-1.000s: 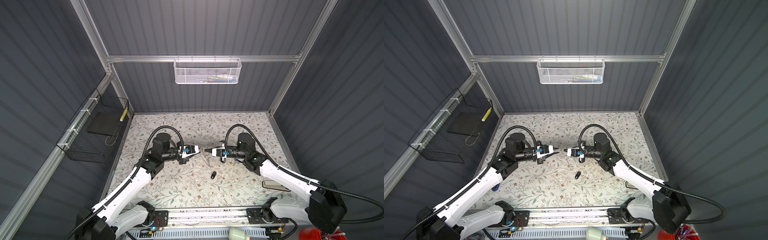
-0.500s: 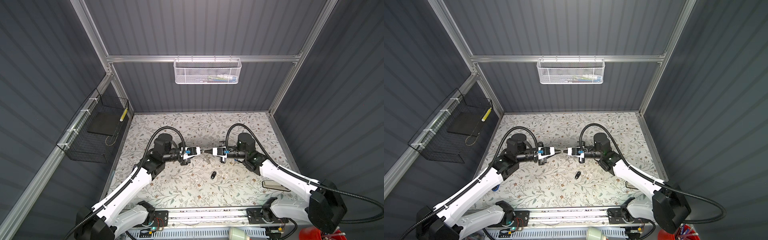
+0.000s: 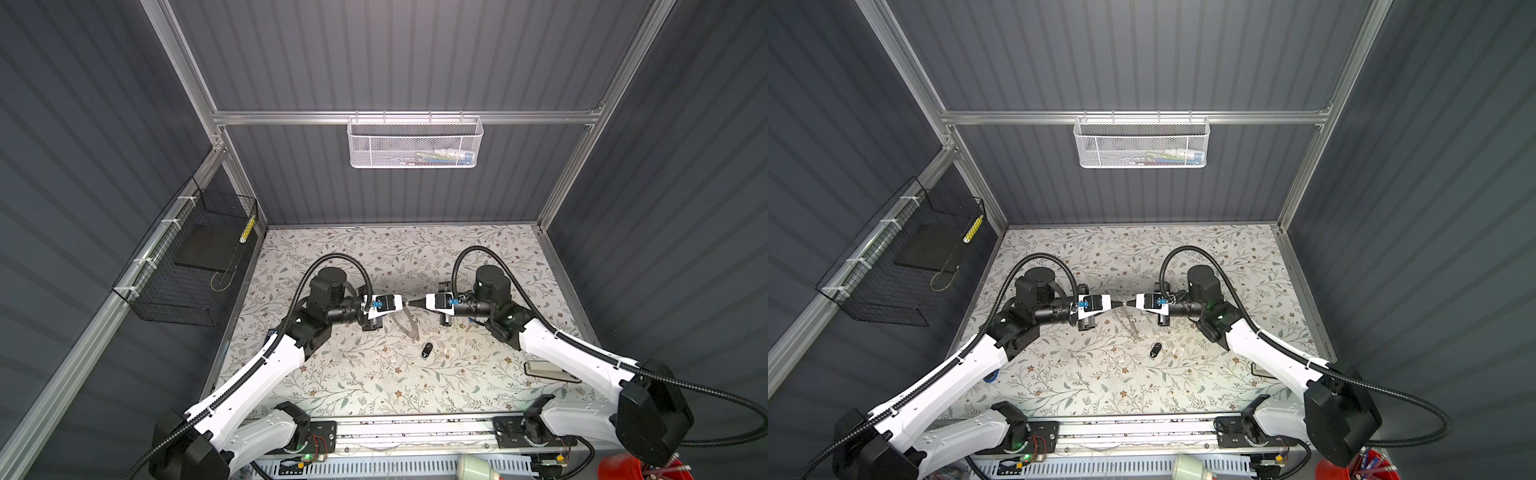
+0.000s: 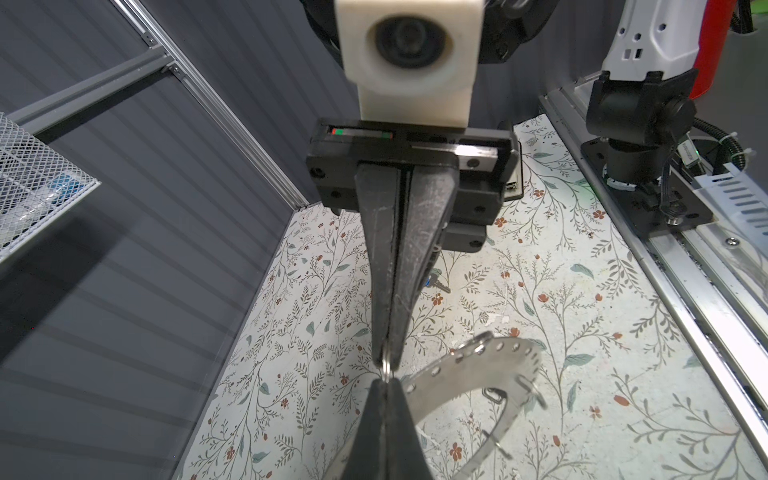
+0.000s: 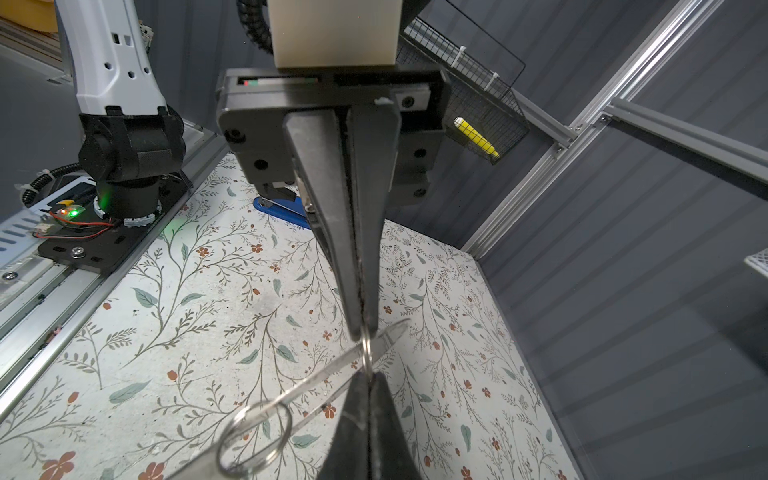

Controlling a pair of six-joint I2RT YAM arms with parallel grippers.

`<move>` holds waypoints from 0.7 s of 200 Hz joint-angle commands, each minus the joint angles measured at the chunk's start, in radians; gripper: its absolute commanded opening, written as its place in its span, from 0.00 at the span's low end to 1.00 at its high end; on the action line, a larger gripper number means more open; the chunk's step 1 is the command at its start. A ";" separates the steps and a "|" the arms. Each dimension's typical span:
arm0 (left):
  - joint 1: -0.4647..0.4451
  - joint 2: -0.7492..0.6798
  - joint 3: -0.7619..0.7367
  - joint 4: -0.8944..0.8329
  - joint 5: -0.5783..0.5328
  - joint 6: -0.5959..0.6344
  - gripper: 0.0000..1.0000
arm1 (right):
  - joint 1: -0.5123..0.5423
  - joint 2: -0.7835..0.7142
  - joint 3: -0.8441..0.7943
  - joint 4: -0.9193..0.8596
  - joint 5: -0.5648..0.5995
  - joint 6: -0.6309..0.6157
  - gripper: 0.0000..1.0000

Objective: Put the keys on the keyring

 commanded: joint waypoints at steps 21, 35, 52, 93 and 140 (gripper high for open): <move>-0.013 0.032 0.076 -0.088 -0.008 -0.104 0.00 | -0.004 -0.031 0.032 -0.016 0.057 0.108 0.16; -0.013 0.046 0.118 -0.168 -0.007 -0.094 0.00 | -0.020 -0.083 0.033 -0.089 0.110 0.148 0.23; -0.013 0.066 0.159 -0.240 -0.004 -0.087 0.00 | -0.028 -0.129 0.044 -0.217 0.170 0.157 0.28; -0.013 0.137 0.268 -0.380 0.028 -0.084 0.00 | -0.031 -0.172 0.108 -0.381 0.215 0.204 0.29; -0.013 0.163 0.318 -0.424 0.033 -0.115 0.00 | -0.031 -0.145 0.141 -0.384 0.108 0.256 0.25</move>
